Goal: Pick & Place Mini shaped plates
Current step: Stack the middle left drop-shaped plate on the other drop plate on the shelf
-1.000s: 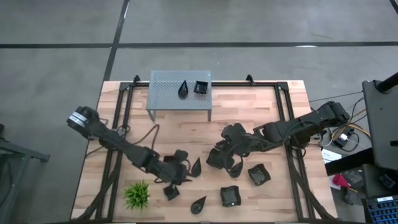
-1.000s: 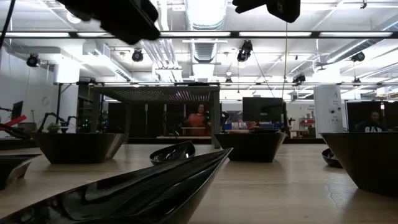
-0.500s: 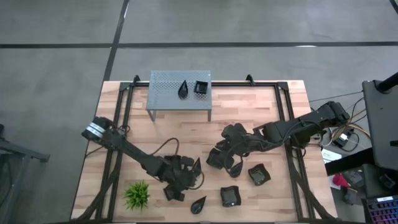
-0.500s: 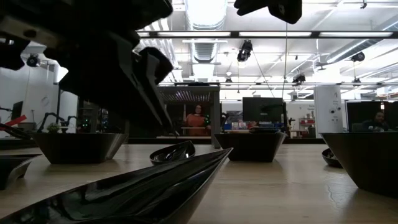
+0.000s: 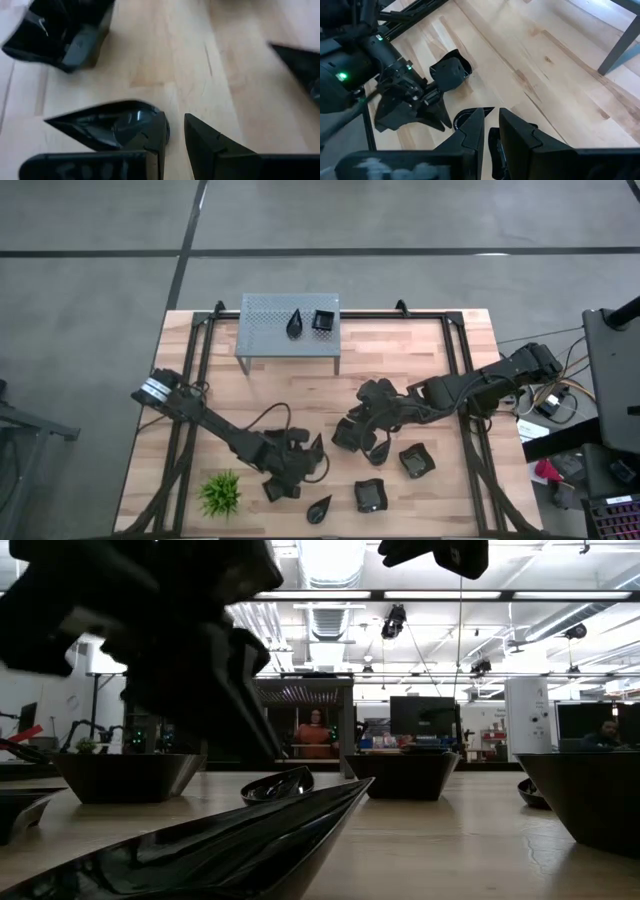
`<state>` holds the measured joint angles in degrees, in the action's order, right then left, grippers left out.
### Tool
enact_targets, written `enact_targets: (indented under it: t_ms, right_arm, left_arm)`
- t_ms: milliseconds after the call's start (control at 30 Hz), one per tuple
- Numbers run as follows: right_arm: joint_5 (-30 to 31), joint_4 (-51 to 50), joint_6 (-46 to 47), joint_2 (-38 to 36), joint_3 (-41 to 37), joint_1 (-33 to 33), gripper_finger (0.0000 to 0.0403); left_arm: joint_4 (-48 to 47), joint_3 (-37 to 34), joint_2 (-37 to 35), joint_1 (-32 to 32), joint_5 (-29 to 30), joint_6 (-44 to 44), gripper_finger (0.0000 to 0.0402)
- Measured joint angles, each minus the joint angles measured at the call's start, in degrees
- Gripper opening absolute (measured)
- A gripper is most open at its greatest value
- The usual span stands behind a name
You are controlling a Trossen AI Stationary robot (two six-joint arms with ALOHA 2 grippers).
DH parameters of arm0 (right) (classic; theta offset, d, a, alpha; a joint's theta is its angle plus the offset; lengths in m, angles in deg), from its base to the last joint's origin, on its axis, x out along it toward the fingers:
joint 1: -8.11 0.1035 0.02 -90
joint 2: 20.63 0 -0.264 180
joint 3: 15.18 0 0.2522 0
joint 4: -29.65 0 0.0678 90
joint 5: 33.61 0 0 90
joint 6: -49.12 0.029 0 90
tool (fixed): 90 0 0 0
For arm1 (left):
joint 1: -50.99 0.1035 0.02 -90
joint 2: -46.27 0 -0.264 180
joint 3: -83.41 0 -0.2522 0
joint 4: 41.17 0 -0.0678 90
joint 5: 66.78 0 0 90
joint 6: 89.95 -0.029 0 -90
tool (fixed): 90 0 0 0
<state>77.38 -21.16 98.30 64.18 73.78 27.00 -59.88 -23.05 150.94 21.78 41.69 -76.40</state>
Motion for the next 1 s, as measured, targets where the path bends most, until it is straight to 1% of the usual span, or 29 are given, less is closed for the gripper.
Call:
enact_targets:
  t_ms: [533,1000]
  right_arm:
    - [0.0,0.0,0.2,0.0,0.0,0.0,0.0056]
    - [0.1,0.0,0.3,0.0,0.0,0.0,0.0056]
  left_arm:
    - [-0.7,-0.8,2.3,0.2,0.9,0.0,0.0065]
    - [0.8,-1.0,2.4,0.2,1.1,-1.5,0.0065]
